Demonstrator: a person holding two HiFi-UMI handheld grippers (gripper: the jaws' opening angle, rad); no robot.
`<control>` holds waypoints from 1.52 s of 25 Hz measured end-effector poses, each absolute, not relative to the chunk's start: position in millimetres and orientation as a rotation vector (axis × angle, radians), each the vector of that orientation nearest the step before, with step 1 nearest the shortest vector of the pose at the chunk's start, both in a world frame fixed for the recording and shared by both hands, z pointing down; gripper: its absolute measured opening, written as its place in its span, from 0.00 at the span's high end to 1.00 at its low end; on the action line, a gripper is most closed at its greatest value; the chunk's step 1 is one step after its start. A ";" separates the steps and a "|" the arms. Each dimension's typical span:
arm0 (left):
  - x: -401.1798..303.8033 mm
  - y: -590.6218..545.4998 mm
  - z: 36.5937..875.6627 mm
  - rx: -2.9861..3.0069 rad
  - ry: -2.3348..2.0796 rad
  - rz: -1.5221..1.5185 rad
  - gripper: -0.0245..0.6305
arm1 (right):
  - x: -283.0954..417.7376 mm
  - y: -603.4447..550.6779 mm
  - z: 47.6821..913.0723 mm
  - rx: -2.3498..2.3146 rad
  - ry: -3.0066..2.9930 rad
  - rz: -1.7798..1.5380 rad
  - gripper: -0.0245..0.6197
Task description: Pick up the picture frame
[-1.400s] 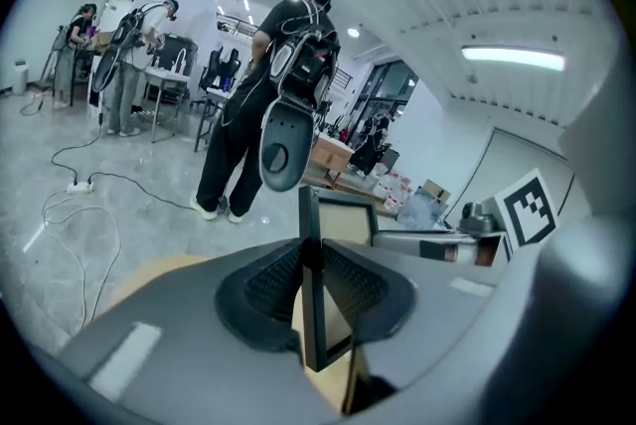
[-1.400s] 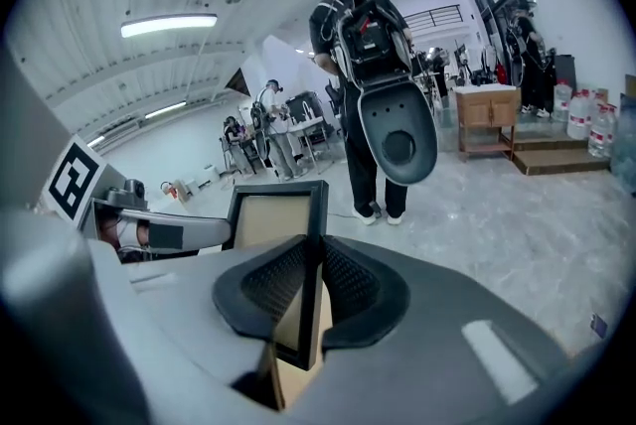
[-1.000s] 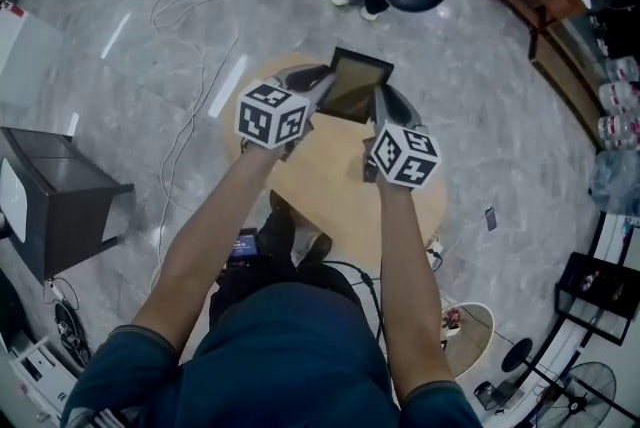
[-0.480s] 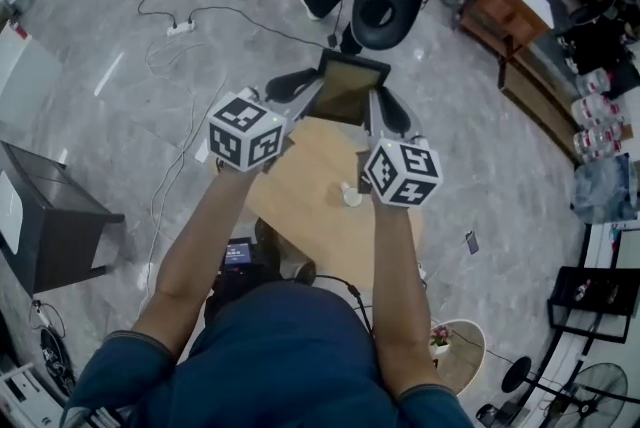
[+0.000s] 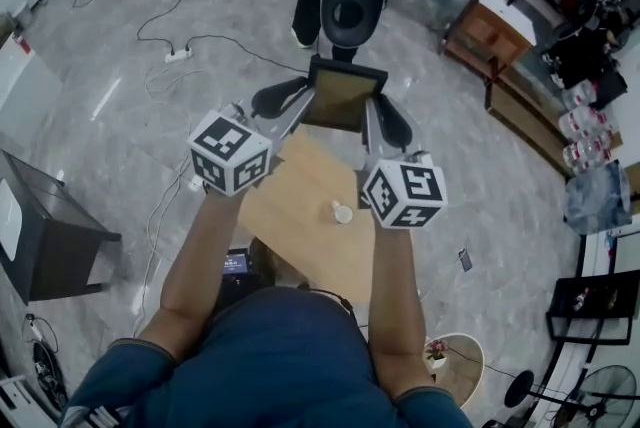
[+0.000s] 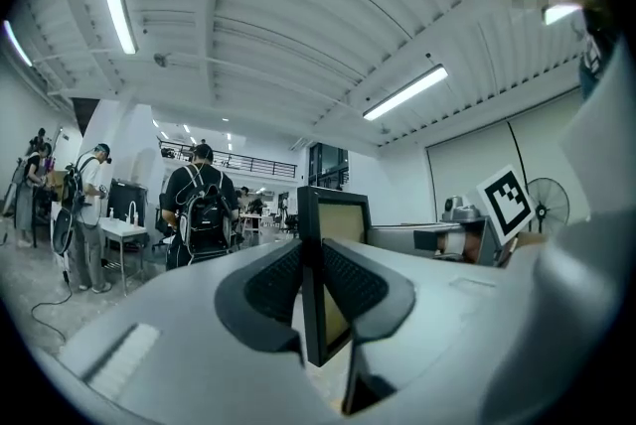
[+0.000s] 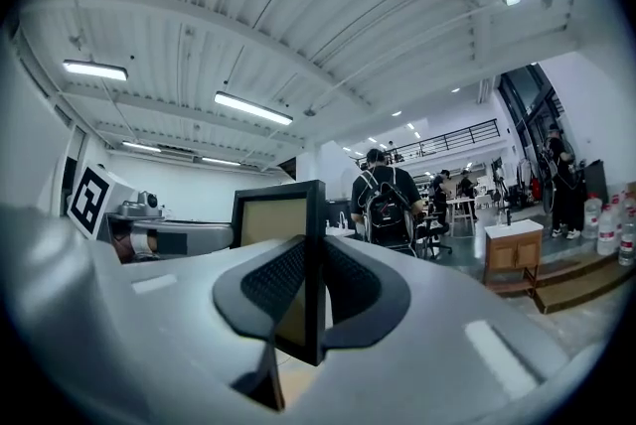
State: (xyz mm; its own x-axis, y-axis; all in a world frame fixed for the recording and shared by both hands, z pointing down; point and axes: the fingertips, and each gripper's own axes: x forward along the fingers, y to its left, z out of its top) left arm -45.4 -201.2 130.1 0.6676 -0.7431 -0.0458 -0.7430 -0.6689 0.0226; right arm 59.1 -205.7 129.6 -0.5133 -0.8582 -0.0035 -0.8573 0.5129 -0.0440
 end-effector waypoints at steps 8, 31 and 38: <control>-46.6 -178.0 102.9 2.920 -1.314 -0.110 0.88 | 58.0 -182.8 103.4 -1.487 2.710 -0.001 0.86; -51.3 -169.0 113.8 2.889 -1.349 -0.087 0.88 | 52.6 -174.4 112.6 -1.438 2.786 -0.034 0.87; -50.2 -173.4 116.4 2.880 -1.353 -0.075 0.88 | 53.4 -179.8 114.6 -1.438 2.798 -0.045 0.87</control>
